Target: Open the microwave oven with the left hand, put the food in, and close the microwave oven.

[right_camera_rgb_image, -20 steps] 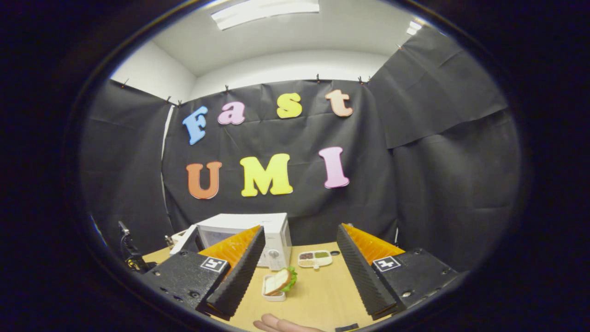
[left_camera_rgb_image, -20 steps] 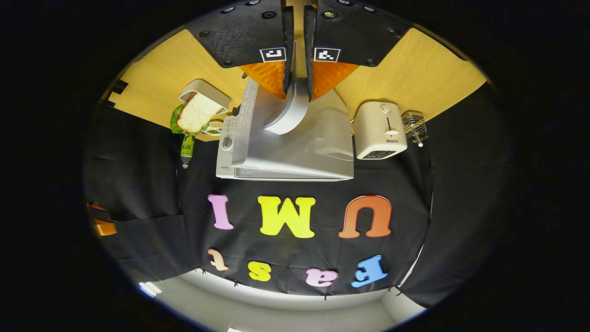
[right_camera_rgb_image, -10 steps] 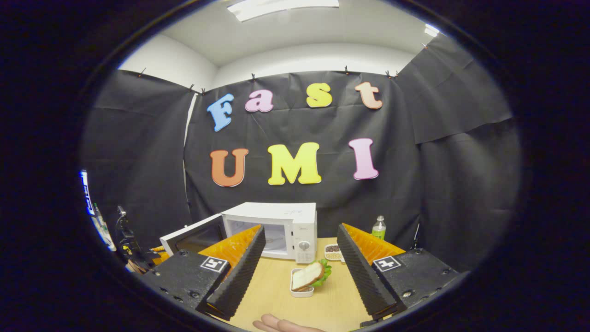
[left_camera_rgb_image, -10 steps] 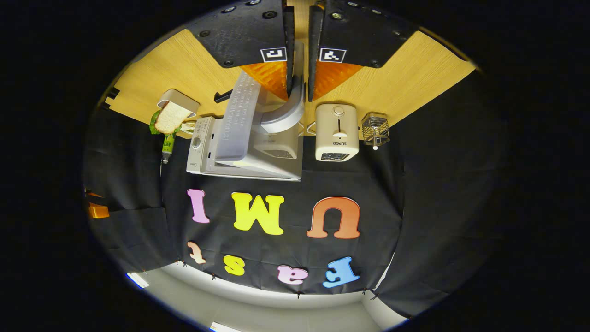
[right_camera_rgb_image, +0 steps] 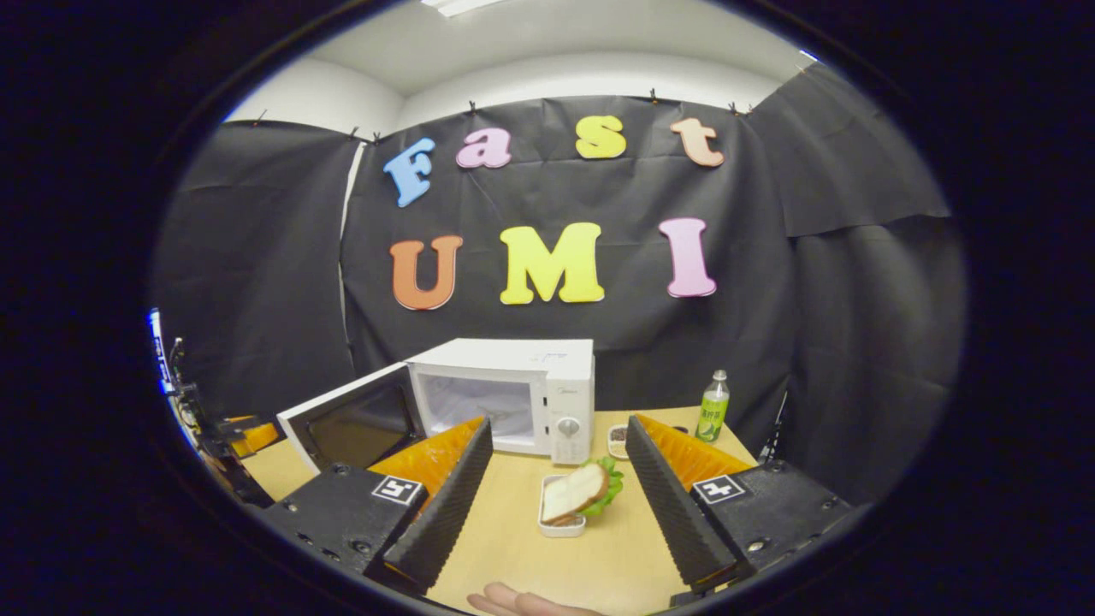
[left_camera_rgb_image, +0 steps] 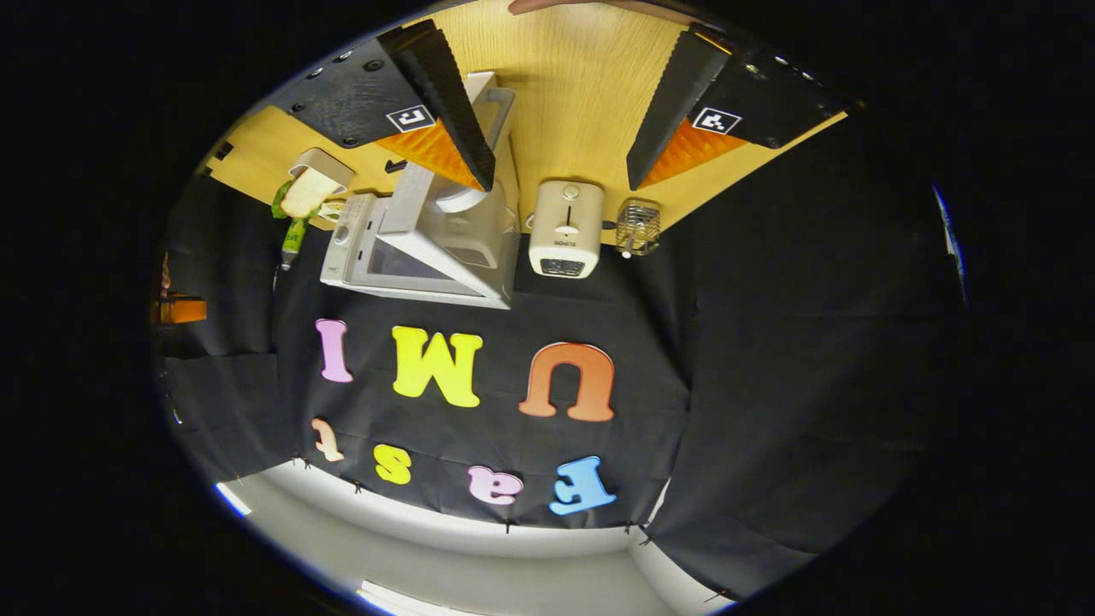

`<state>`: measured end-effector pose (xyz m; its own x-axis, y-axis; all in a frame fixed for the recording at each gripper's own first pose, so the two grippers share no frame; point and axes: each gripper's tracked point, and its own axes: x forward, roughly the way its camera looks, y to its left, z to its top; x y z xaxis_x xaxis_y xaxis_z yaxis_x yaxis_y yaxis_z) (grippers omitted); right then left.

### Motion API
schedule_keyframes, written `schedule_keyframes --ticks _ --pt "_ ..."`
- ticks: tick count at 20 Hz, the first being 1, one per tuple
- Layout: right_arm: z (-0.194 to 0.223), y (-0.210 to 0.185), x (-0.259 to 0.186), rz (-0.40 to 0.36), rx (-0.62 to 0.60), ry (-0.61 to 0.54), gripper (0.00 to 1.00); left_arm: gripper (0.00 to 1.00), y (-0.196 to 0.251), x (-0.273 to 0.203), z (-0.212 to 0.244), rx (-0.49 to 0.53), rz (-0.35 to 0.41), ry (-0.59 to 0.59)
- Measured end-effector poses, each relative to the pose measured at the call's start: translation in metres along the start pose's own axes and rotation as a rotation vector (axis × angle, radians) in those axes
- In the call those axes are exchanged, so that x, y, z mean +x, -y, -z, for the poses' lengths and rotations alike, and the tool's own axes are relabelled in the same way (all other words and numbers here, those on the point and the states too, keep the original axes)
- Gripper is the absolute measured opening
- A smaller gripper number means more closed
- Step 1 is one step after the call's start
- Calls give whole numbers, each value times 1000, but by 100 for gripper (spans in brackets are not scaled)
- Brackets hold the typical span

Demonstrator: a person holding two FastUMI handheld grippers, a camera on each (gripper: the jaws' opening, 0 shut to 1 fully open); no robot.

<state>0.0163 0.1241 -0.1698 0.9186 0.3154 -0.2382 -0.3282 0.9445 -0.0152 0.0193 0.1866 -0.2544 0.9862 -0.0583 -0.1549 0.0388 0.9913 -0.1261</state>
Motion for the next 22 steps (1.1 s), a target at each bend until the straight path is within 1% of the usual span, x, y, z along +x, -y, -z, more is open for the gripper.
schedule_keyframes --ticks 1,2,3,4,6,7,9,10,11,12,13,14,15,16,17,18,19,20,21,22 --pt "3 4 7 -1 0 -16 100 94 3 -5 -8 8 -18 6" --pt "5 8 14 -2 1 -31 92 94 7 -10 -19 11 -29 23" --pt "12 12 21 -9 11 -58 100 95 12 -13 -28 11 -40 30" --pt "19 15 28 -29 33 -97 100 95 18 -15 -37 4 -42 37" --pt "34 21 41 -66 61 -167 100 95 41 -21 -49 -39 -8 8" --pt "39 28 48 -75 65 -197 100 95 49 -22 -55 -54 -3 4" --pt "54 46 68 -82 60 -256 100 95 61 -22 -78 -81 -15 37" --pt "63 53 80 -99 65 -299 92 95 68 -23 -85 -76 -17 51" --pt "76 61 93 -118 70 -346 92 95 72 -22 -92 -54 -34 73" --pt "84 71 105 -132 89 -390 100 95 76 -21 -97 -31 -54 89" --pt "93 78 118 -159 108 -439 92 95 78 -20 -102 -12 -76 102" --pt "101 84 129 -183 125 -491 100 95 83 -18 -104 -6 -84 108" --pt "111 92 140 -202 137 -543 97 95 91 -16 -107 -11 -87 108" --pt "120 99 153 -218 149 -591 87 95 98 -14 -107 -19 -83 104" --pt "131 104 164 -236 167 -637 86 95 107 -11 -109 -27 -78 104" --pt "137 105 174 -262 204 -678 97 95 115 -8 -112 -26 -69 105" --pt "143 104 181 -294 246 -718 96 95 123 -6 -114 -24 -53 101" --pt "148 101 187 -337 290 -757 84 95 129 -5 -116 -19 -42 99" --pt "151 97 193 -380 338 -786 94 95 133 -4 -121 -12 -39 100" --pt "154 91 200 -426 387 -814 84 95 135 -4 -125 -1 -43 109"
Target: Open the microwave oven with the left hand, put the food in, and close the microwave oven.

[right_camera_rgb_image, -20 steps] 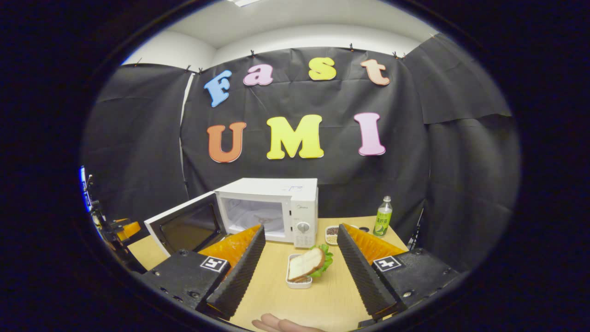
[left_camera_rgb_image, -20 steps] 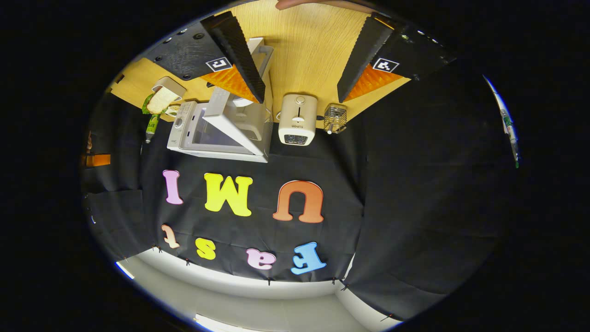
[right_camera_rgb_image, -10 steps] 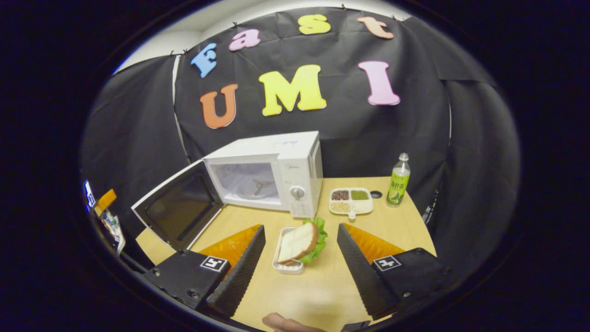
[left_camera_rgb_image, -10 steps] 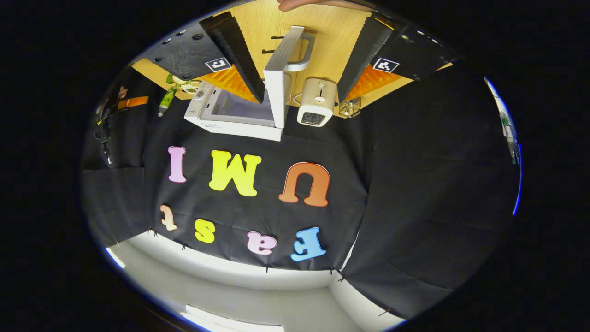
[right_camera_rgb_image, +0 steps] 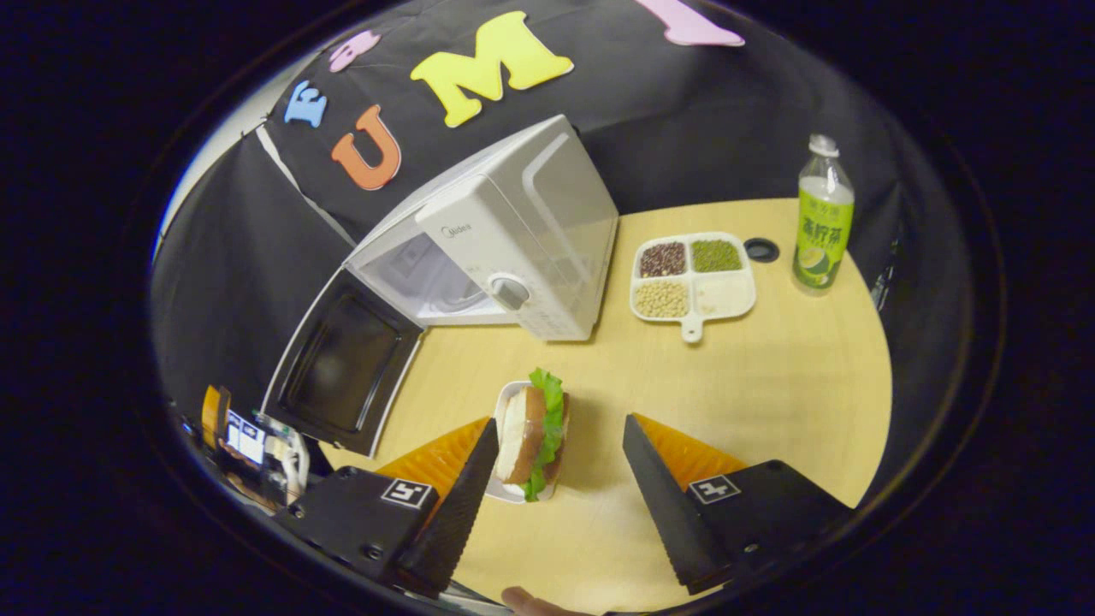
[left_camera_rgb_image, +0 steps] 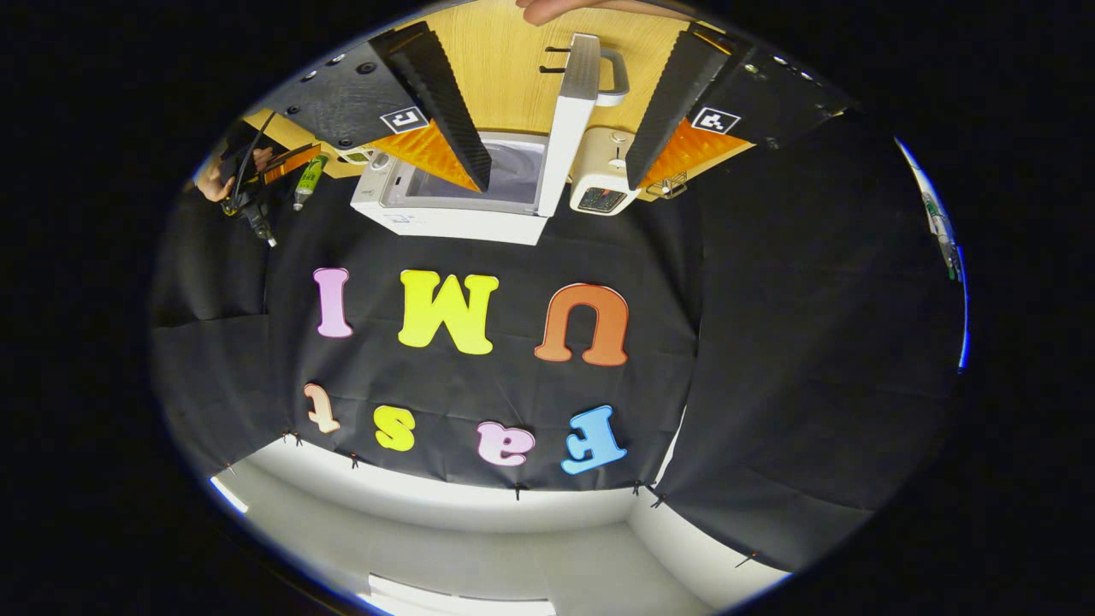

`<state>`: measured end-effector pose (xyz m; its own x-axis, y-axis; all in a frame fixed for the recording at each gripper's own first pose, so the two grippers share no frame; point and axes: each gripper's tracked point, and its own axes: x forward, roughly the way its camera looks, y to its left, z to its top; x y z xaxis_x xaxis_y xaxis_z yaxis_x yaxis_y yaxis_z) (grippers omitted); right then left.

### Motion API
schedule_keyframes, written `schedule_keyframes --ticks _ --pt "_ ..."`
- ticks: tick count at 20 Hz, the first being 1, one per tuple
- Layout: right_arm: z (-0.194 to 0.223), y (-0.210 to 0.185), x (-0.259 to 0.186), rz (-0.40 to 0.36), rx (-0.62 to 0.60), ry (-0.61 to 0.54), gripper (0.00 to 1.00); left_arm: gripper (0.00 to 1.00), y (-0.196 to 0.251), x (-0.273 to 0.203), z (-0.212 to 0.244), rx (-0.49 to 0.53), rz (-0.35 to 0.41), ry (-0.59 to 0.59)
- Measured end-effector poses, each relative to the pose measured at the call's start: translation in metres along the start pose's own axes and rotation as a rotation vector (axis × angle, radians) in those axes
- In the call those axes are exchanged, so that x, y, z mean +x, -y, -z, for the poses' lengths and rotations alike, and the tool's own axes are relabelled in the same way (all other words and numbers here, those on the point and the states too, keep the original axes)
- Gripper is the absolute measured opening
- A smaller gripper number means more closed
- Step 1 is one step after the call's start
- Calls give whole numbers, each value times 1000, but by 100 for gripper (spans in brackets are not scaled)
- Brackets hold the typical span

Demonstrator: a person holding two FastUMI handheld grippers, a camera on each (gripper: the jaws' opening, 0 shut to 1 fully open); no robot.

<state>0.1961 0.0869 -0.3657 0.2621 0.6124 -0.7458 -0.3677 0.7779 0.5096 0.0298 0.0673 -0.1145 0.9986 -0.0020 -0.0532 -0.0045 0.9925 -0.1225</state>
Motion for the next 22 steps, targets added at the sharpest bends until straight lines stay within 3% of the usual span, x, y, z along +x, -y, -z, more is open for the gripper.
schedule_keyframes --ticks 1,2,3,5,6,8,9,10,11,16,17,18,19,20,21,22 --pt "-1 -2 7 -51 38 -27 82 95 1 0 -4 12 -5 8" --pt "0 -2 13 -88 63 -65 92 95 3 1 -7 25 -6 12" --pt "-1 1 18 -112 90 -81 78 95 7 0 -8 35 -5 11" --pt "2 -2 27 -163 108 -140 76 95 11 -2 -8 45 1 2" --pt "6 -6 30 -190 109 -173 87 95 13 -3 -6 50 0 -2" --pt "14 -15 35 -219 143 -217 80 95 12 0 -5 55 -4 -11" --pt "20 -16 32 -217 144 -247 49 95 12 1 0 55 -3 -25" --pt "25 -18 32 -214 158 -248 34 95 13 1 4 56 0 -39" --pt "23 -17 24 -210 151 -254 31 95 13 2 6 59 2 -45" --pt "20 -27 1 -141 89 -175 29 95 12 -1 4 51 34 -36" --pt "18 -34 -8 -131 73 -156 37 95 12 -2 3 45 45 -31" --pt "18 -40 -17 -122 53 -142 29 84 11 -3 1 40 54 -26" --pt "16 -46 -24 -113 37 -119 37 95 10 -4 0 37 61 -18" --pt "15 -51 -30 -103 18 -98 29 95 10 -5 -1 34 67 -10" --pt "15 -58 -37 -90 -3 -71 27 95 6 -6 -3 33 70 -2" --pt "16 -64 -41 -76 -28 -53 35 95 5 -7 -3 31 74 -1"
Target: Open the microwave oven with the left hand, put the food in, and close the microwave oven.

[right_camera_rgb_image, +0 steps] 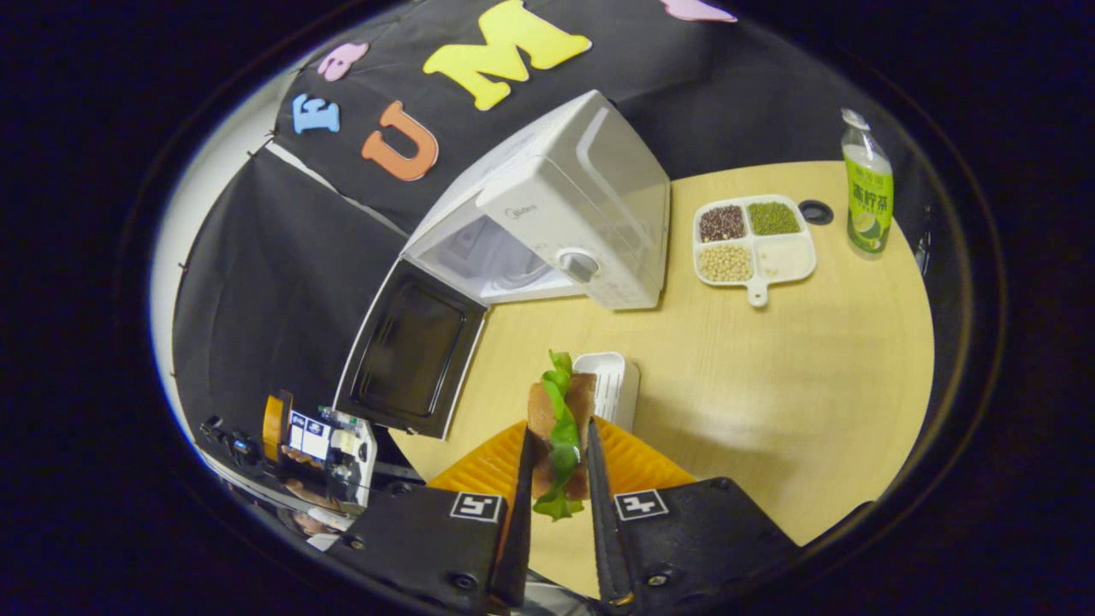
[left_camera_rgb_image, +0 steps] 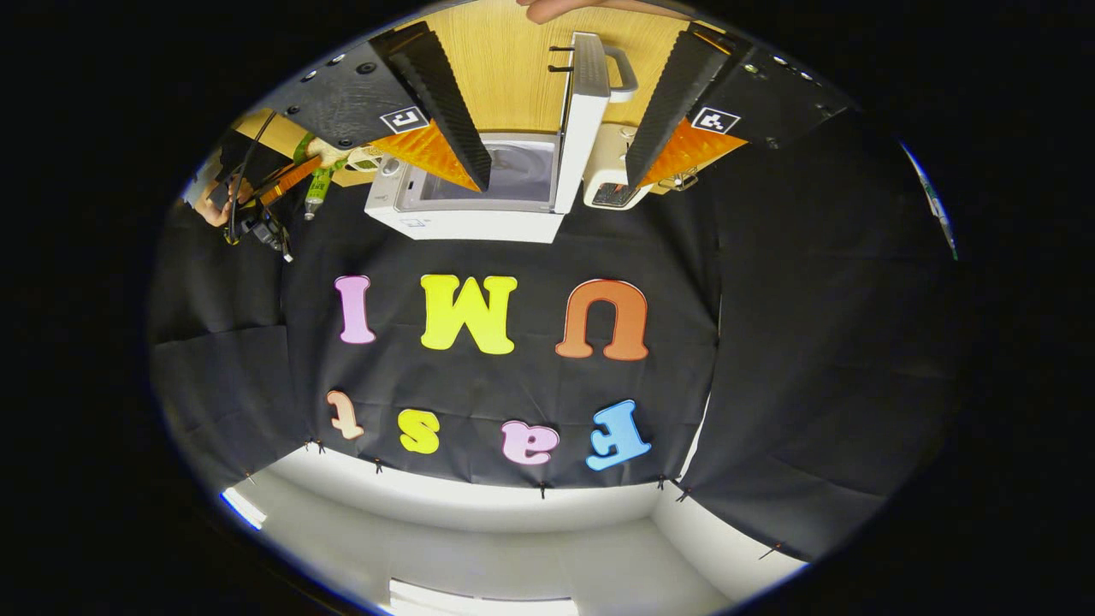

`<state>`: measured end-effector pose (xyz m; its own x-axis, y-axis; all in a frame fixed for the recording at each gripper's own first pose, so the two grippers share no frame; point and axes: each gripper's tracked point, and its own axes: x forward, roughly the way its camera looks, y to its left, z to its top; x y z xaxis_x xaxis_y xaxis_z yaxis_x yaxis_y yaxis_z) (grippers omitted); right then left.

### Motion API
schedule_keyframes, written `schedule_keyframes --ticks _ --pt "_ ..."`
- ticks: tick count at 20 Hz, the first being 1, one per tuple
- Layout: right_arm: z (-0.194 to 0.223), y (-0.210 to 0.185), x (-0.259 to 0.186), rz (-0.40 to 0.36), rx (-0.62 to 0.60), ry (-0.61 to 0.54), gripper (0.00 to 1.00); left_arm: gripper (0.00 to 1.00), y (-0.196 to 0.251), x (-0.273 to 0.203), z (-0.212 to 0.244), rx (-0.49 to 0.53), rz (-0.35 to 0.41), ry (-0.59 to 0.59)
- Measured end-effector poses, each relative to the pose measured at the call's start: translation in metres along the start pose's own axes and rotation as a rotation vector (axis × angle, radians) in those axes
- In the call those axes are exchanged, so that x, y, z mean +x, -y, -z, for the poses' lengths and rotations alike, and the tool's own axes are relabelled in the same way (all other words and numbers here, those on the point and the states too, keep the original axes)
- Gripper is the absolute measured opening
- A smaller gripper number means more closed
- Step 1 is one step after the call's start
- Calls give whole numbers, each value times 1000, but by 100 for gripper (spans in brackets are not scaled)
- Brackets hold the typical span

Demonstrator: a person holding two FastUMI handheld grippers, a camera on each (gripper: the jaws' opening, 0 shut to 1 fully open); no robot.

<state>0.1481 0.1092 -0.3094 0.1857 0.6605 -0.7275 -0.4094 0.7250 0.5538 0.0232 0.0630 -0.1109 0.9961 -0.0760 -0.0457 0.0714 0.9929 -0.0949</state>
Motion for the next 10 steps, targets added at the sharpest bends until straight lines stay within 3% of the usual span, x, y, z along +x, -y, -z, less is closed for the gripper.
schedule_keyframes --ticks 1,2,4,5,6,10 --pt "2 -5 -3 16 -24 14 26 84 0 -2 1 -2 5 7" --pt "3 -10 -4 34 -49 24 34 95 0 -5 0 -4 13 13" --pt "4 -25 -8 71 -94 54 33 95 -1 -11 1 0 32 19" --pt "3 -32 -9 87 -115 70 25 95 -1 -13 3 5 38 19" --pt "3 -39 -8 107 -135 83 33 95 -1 -15 3 8 43 20" --pt "4 -58 4 215 -238 119 33 95 -4 -23 11 4 75 10"
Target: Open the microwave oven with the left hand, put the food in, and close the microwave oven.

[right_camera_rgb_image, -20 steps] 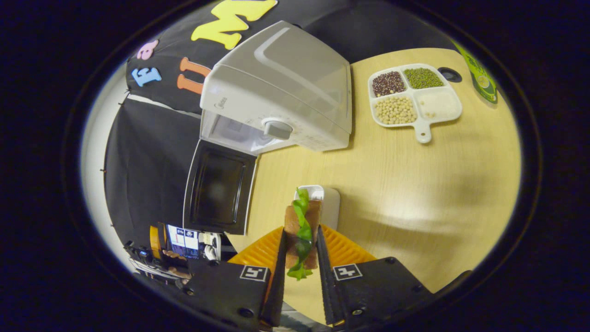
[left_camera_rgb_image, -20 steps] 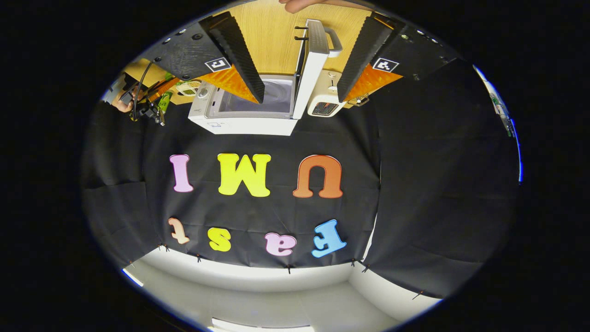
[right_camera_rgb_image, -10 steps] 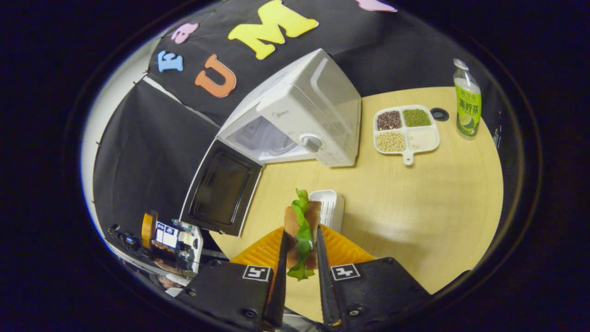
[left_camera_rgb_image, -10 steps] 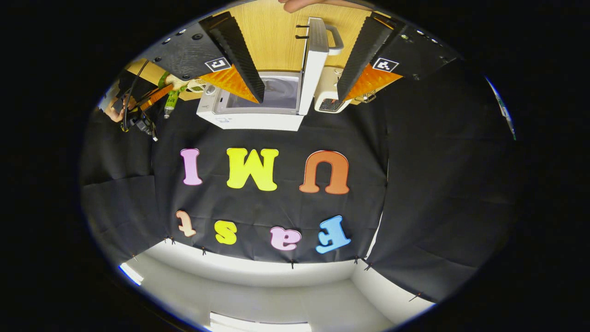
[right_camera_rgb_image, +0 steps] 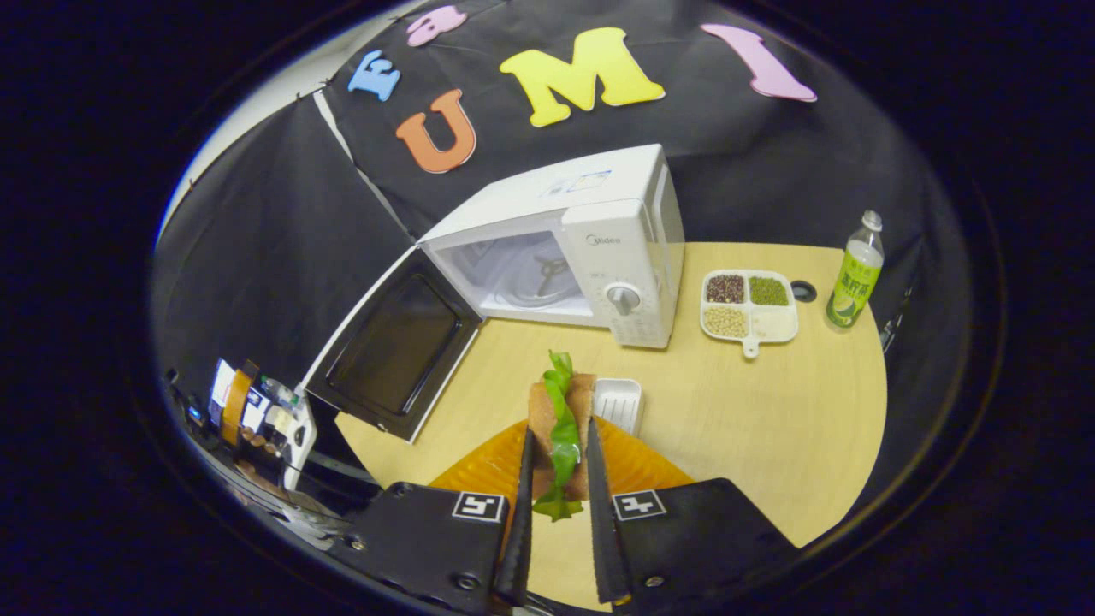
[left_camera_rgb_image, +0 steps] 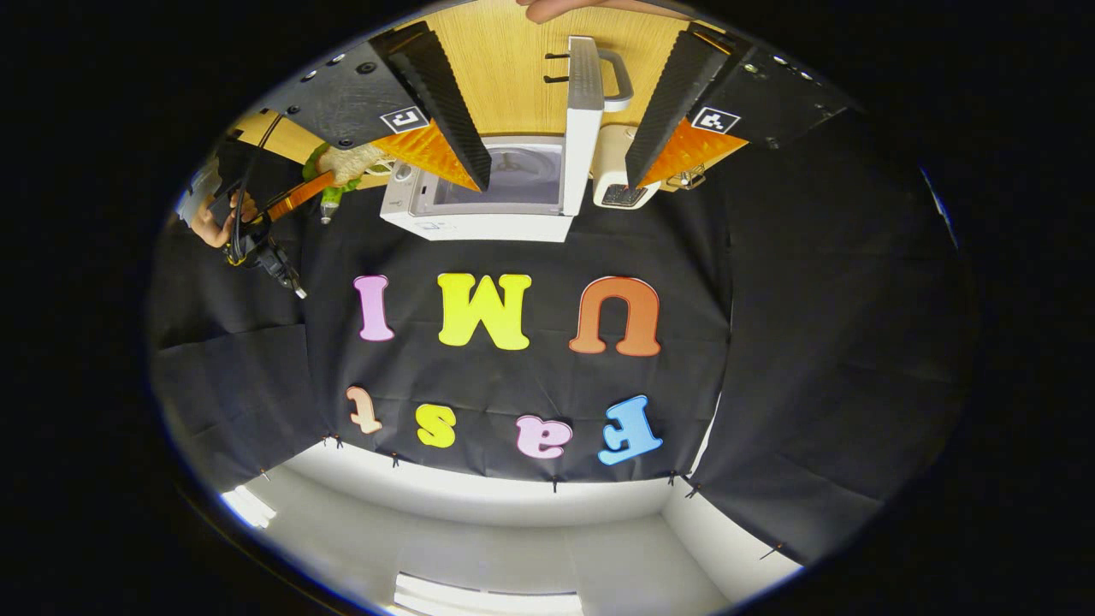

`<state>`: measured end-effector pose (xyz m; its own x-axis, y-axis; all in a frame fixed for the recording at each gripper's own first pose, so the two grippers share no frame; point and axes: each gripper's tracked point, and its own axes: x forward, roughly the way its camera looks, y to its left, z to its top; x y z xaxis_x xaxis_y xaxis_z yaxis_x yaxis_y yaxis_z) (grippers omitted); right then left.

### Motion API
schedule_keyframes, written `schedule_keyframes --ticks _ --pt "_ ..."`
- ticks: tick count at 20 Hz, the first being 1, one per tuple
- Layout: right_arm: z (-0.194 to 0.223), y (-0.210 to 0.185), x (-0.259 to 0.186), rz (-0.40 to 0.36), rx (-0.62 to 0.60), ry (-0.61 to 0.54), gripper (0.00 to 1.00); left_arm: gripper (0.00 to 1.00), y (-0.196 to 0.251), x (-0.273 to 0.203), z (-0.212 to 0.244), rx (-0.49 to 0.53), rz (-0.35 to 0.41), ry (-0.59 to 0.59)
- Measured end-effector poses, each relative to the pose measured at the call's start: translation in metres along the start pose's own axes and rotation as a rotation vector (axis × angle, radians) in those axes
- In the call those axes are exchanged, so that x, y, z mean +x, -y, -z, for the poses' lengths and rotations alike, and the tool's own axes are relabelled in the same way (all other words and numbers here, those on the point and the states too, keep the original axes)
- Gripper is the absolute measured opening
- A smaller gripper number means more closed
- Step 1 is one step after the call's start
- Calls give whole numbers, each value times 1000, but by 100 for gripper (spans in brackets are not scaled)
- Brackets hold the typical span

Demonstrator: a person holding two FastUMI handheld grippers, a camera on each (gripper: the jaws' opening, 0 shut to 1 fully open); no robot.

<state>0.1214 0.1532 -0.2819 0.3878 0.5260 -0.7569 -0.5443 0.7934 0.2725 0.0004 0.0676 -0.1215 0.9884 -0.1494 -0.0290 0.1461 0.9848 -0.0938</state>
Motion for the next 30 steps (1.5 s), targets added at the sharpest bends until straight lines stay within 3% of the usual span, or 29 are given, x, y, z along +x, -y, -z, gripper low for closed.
schedule_keyframes --ticks 4,5,6,9,15,18,22,23,24,30 --pt "1 -24 21 84 -110 27 33 95 -9 -10 4 2 9 -1" --pt "-1 -30 27 106 -137 36 25 95 -12 -12 6 2 6 -1" --pt "-3 -35 31 126 -169 47 33 95 -15 -15 8 1 6 -2" --pt "-10 -54 44 183 -259 83 33 95 -23 -19 14 -11 5 -6" --pt "-20 -101 80 184 -376 148 33 95 -48 -21 30 -6 -27 -23" --pt "-31 -114 102 170 -389 209 33 95 -53 -21 36 -13 -34 -36" --pt "-55 -110 131 226 -377 344 33 95 -58 -22 45 -5 -38 -53" --pt "-63 -107 138 243 -367 377 25 95 -57 -22 46 -5 -35 -55" --pt "-70 -104 143 260 -352 415 33 95 -55 -21 48 -7 -30 -58" --pt "-111 -85 169 361 -238 620 33 95 -45 -16 55 -29 2 -79"
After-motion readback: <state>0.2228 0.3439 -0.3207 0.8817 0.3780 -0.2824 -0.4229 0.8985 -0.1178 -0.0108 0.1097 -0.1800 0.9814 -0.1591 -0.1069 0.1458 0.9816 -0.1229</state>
